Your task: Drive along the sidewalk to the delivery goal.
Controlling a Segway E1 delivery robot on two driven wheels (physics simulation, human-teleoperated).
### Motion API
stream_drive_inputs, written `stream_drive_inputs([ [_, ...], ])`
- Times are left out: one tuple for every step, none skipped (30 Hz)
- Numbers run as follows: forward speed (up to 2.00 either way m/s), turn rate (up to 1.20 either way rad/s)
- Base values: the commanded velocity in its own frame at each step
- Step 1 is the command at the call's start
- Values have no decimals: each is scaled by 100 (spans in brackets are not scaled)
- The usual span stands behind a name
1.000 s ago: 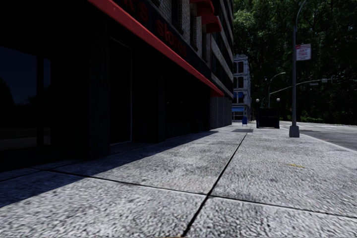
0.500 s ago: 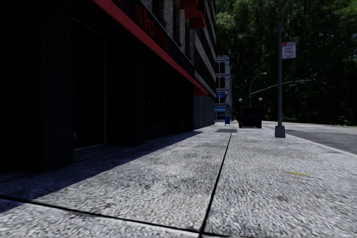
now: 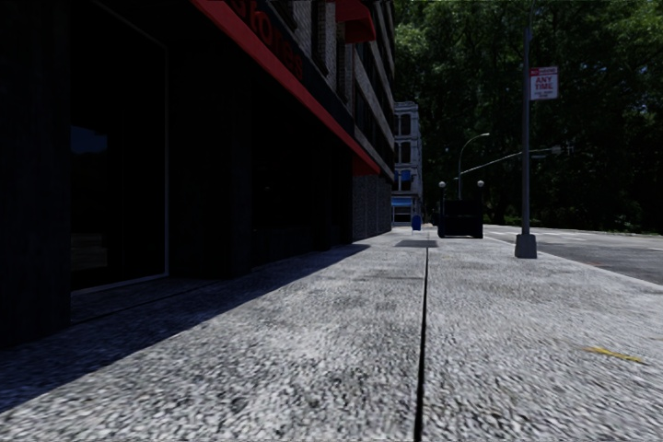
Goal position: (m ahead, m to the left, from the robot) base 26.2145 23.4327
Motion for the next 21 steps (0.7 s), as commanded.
stream_drive_inputs([
  [135, -105],
  [135, -104],
  [134, -95],
  [134, -74],
  [134, -3],
  [133, 0],
  [133, 0],
  [133, 0],
  [133, 0],
  [132, 0],
  [132, 0],
  [132, 0],
  [132, 0],
  [132, 0],
  [132, 0],
  [132, 0],
  [132, 0],
  [132, 0],
  [132, 0],
  [132, 0],
  [132, 0],
])
